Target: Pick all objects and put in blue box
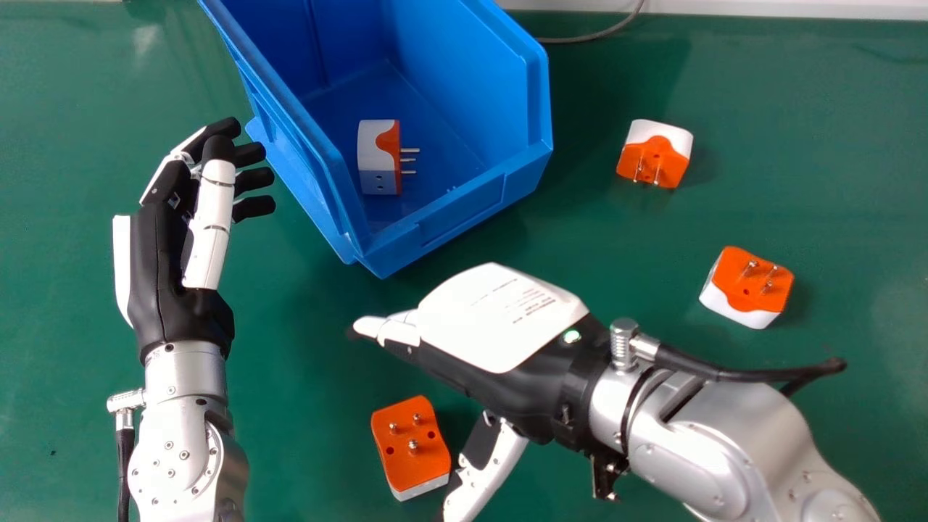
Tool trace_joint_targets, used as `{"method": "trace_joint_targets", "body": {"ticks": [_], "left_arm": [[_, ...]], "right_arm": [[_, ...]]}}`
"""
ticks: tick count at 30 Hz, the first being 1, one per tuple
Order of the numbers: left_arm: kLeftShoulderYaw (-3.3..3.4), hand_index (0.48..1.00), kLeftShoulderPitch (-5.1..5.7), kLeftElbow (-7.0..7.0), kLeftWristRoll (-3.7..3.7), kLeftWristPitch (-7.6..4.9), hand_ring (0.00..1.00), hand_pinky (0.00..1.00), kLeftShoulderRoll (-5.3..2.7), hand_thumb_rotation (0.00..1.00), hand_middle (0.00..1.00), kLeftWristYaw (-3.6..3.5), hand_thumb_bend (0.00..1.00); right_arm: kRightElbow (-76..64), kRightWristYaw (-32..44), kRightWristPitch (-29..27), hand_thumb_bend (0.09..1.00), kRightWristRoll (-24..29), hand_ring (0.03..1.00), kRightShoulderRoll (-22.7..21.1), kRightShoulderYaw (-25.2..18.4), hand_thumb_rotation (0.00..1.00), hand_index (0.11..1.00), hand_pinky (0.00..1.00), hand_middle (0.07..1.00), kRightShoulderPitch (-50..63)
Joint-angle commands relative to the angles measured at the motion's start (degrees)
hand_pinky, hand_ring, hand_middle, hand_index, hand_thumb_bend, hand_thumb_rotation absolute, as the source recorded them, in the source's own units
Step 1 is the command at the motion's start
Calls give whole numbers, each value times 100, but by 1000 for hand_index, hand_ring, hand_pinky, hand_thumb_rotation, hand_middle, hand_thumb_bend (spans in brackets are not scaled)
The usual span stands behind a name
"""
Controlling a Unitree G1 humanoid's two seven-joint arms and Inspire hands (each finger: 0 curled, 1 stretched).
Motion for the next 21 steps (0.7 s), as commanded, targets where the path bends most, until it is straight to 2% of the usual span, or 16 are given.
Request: {"method": "trace_joint_targets", "body": {"ticks": [1, 4, 11, 16, 19, 21], "left_arm": [[1, 721, -36, -153, 34, -37, 649, 593, 38, 678, 683, 17, 546], [-5, 721, -33, -171, 54, -10, 649, 592, 40, 677, 683, 36, 547], [2, 722, -36, -132, 66, -36, 650, 592, 68, 682, 684, 21, 549], [7, 724, -48, -142, 43, -54, 653, 597, 61, 685, 685, 14, 546], [-10, 722, -40, -164, 108, -44, 651, 594, 66, 686, 682, 58, 548], [-7, 720, -38, -174, 109, -34, 649, 592, 57, 687, 680, 66, 548]], "right_arm": [[-14, -67, -44, 903, -58, 809, 94, 62, 424, 909, 644, 873, 19], [59, -121, -74, 896, -241, 809, 110, 180, 420, 906, 641, 874, 35], [203, -353, -116, 889, -644, 805, 187, 384, 425, 901, 634, 870, 129], [381, -684, -184, 883, -832, 801, 240, 490, 437, 899, 629, 865, 206], [486, -900, -262, 878, -877, 799, 250, 518, 444, 899, 626, 864, 259], [536, -969, -281, 872, -898, 794, 265, 528, 449, 896, 620, 860, 282]]}}
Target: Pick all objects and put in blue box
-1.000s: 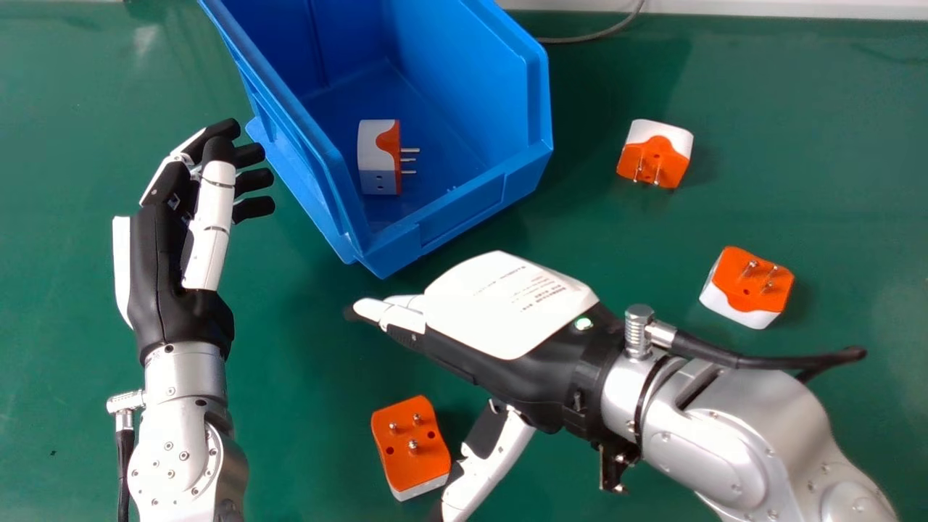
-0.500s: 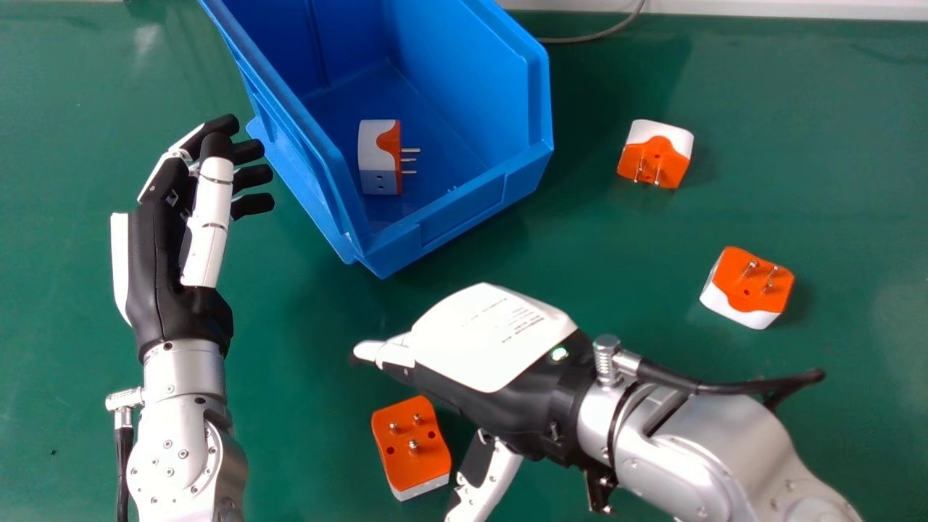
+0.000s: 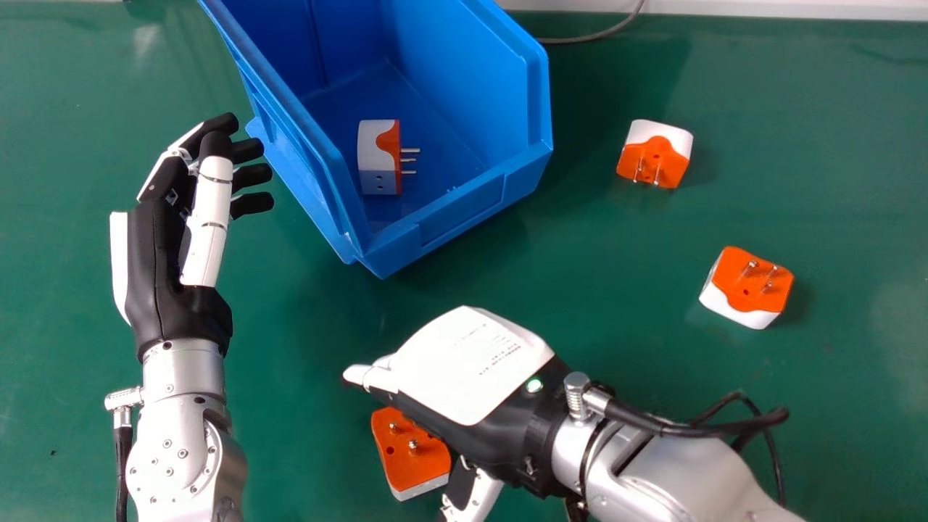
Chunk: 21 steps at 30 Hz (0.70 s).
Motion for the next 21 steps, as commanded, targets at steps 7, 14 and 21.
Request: {"method": "trace_joint_targets", "body": {"ticks": [7, 14, 21], "left_arm": [[2, 717, -42, -148, 22, -50, 646, 589, 35, 686, 677, 33, 552], [-2, 716, -34, -150, 46, -52, 645, 589, 46, 684, 676, 29, 555], [-6, 716, -21, -200, 36, -2, 645, 590, 41, 685, 676, 41, 556]], "right_arm": [[143, -420, -195, 854, -38, 788, 80, 12, 464, 895, 610, 858, 58], [273, -486, -204, 846, -19, 784, 113, 16, 464, 891, 605, 855, 46], [424, -661, -278, 836, -14, 783, 90, 28, 456, 888, 608, 854, 31]]}}
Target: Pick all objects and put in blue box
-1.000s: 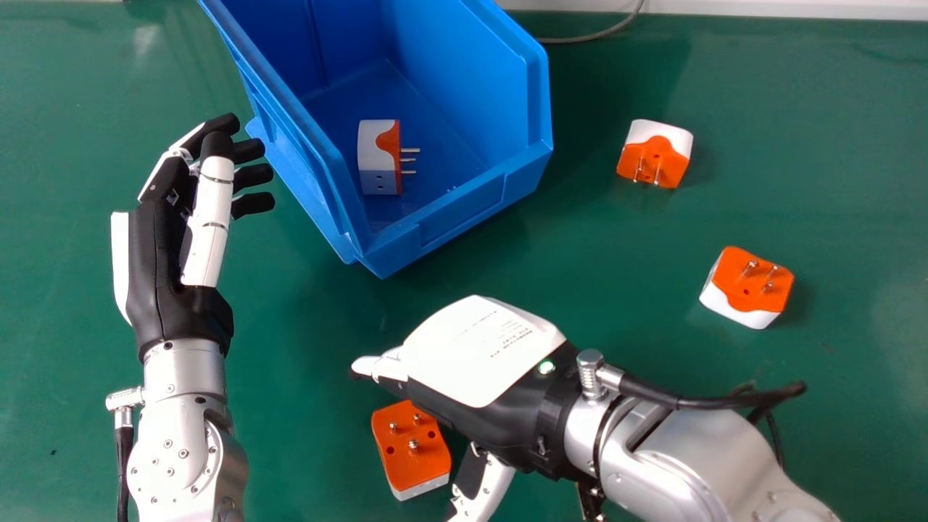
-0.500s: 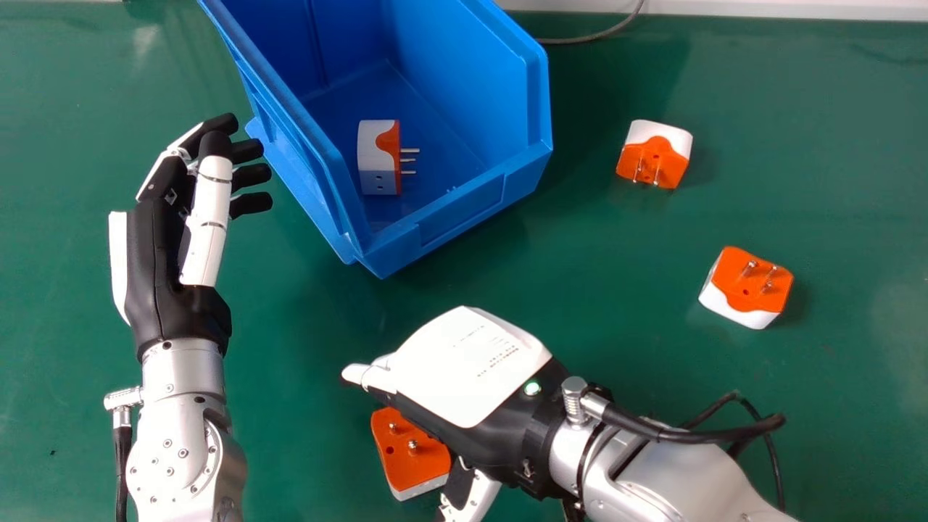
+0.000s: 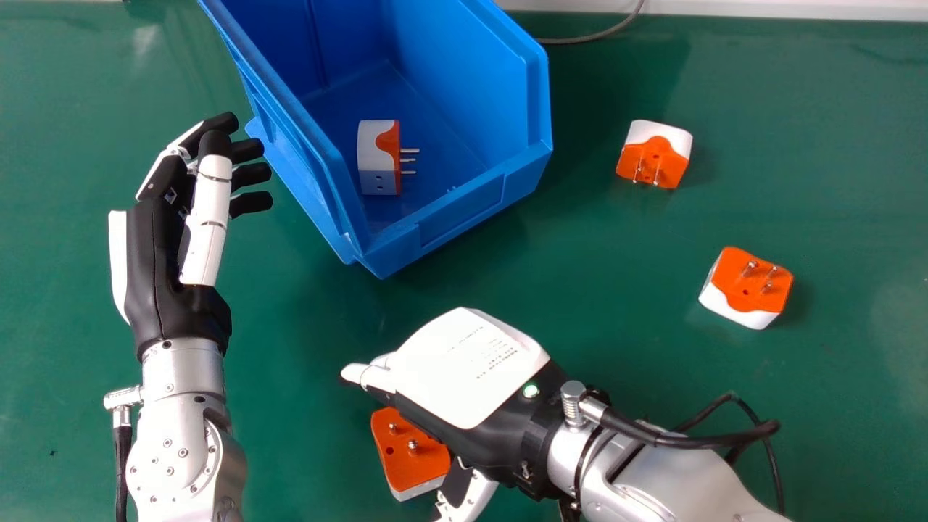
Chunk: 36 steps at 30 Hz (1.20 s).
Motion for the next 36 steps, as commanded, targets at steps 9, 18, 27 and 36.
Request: {"method": "trace_joint_targets", "body": {"ticks": [9, 18, 27, 36], "left_arm": [[-1, 715, -29, -141, 8, -8, 644, 586, 52, 686, 675, -15, 556], [10, 716, 4, -231, -14, 50, 644, 588, 30, 685, 676, -21, 557], [5, 715, 4, -214, 22, 15, 644, 588, 25, 680, 676, -10, 557], [17, 715, 3, -179, -10, 44, 644, 588, 48, 678, 675, -60, 553]], "right_arm": [[33, -151, -122, 833, 18, 781, 48, 0, 451, 882, 608, 850, -6], [237, -408, -249, 827, 16, 775, 34, 16, 439, 869, 605, 844, -32], [735, -1106, -471, 814, -62, 761, -24, 63, 418, 847, 592, 830, -43], [1020, -1620, -635, 786, 220, 743, 25, 8, 386, 824, 575, 815, 7]]}}
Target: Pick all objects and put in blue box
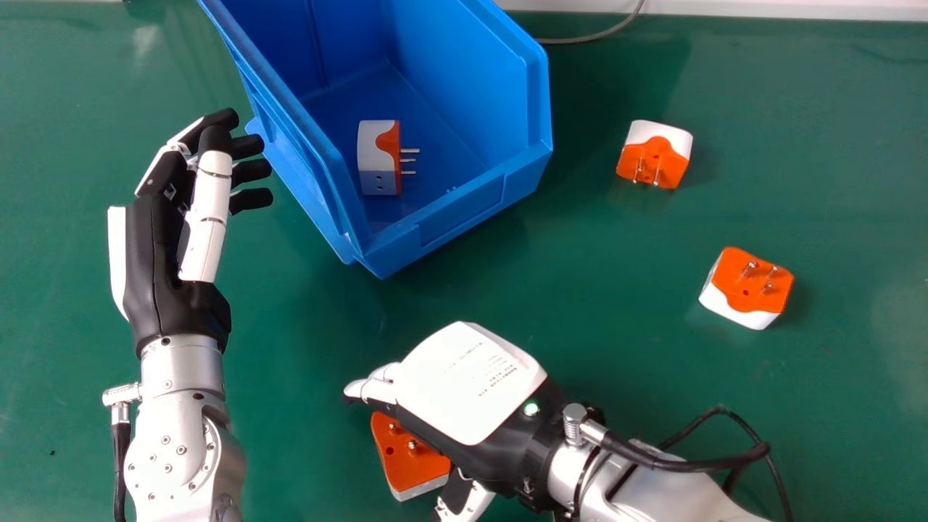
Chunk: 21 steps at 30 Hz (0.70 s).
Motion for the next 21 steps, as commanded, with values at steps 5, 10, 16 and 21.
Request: {"method": "trace_joint_targets", "body": {"ticks": [5, 10, 16, 21], "left_arm": [[14, 716, 3, -94, 11, -81, 645, 589, 39, 680, 677, -13, 554], [11, 718, 0, -93, 23, -68, 646, 589, 43, 682, 678, -8, 552], [14, 717, -13, -59, 16, -102, 646, 589, 38, 683, 678, -17, 551], [13, 719, 2, -66, 40, -85, 649, 592, 40, 685, 680, 5, 551]], "right_arm": [[125, -335, -115, 762, 125, 733, 27, -18, 357, 810, 564, 808, -48], [258, -347, -85, 720, 117, 701, 59, 7, 228, 770, 537, 785, -94], [418, -429, -116, 703, 133, 686, 57, 28, 183, 748, 526, 773, -141], [620, -631, -166, 664, 91, 643, 67, 73, 93, 702, 497, 731, -186]]}}
